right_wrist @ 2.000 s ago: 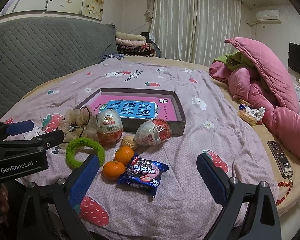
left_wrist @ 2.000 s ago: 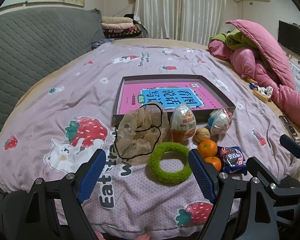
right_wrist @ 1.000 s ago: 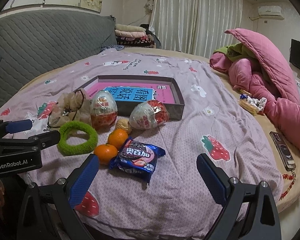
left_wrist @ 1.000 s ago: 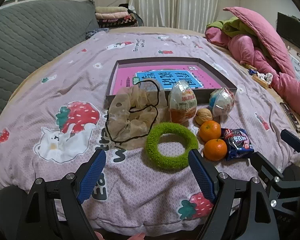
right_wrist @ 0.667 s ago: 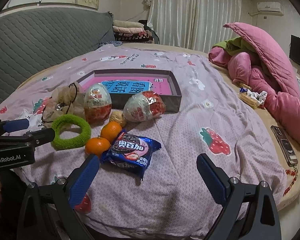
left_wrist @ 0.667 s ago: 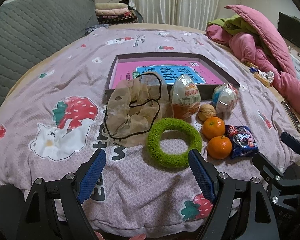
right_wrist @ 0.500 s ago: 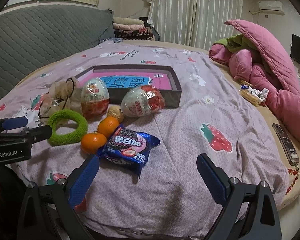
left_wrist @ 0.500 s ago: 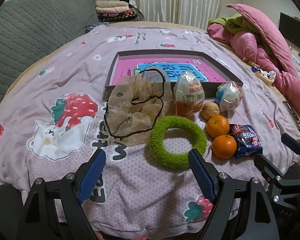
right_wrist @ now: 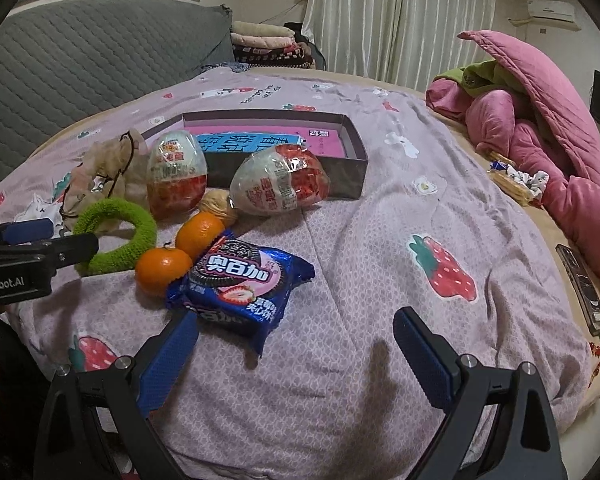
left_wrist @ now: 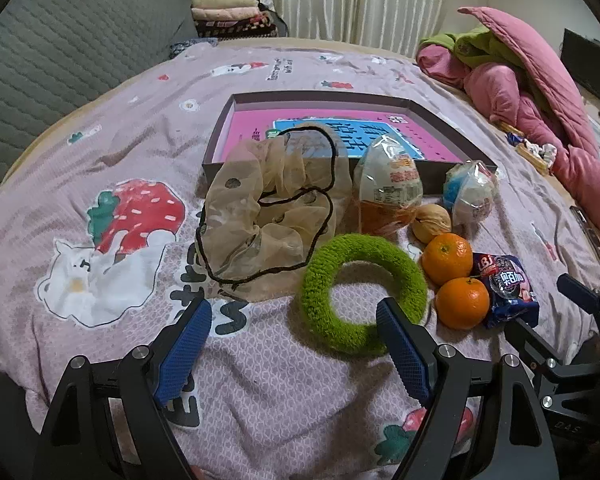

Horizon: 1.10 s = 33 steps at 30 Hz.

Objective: Organize objects
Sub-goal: 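Move the left and right tools toward the green ring and Oreo pack, then grasp the green fuzzy ring with the left tool while the right tool grasps the blue Oreo pack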

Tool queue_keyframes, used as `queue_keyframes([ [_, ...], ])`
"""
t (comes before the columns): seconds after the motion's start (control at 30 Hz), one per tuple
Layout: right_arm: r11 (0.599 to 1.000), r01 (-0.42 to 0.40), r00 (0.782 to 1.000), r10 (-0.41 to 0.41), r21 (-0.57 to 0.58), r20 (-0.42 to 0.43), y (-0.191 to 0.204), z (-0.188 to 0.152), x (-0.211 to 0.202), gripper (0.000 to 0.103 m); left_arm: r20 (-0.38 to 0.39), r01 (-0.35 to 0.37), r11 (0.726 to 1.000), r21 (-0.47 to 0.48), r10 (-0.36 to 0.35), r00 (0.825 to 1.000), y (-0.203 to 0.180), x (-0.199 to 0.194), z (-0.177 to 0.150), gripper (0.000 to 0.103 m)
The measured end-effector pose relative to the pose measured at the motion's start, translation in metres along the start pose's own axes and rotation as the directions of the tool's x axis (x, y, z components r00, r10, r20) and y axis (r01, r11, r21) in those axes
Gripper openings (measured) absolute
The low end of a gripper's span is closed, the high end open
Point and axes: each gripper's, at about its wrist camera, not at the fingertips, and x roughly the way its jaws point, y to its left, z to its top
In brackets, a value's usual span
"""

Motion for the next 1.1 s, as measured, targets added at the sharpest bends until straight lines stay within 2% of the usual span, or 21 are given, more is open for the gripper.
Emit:
queue_keyframes([
  [0.5,0.993,-0.071,0.997,0.07,-0.094,-0.021,0.003,0.015,0.023,0.098,-0.021,0.009,1.0,0.026,-0.008,1.0,-0.008,0.016,0.003,0.084],
  [0.83,0.977,-0.171,0.984,0.163,-0.127,-0.075,-0.001,0.027,0.044,0.097,-0.039,0.031,0.999,0.031,-0.03,0.999,-0.011,0.025,0.007,0.071],
  [0.93,0.974,-0.18,0.982,0.169,-0.139,-0.087,0.0,0.028,0.047,0.093,-0.038,0.033,0.999,0.035,-0.032,0.999,-0.012,0.026,0.008,0.066],
  [1.07,0.97,-0.197,0.979,0.187,-0.142,-0.084,0.001,0.029,0.047,0.078,-0.041,0.035,0.999,0.036,-0.034,0.999,-0.013,0.027,0.007,0.061],
  [1.1,0.97,-0.198,0.979,0.188,-0.14,-0.08,0.001,0.028,0.046,0.076,-0.042,0.036,0.999,0.036,-0.035,0.999,-0.013,0.027,0.007,0.057],
])
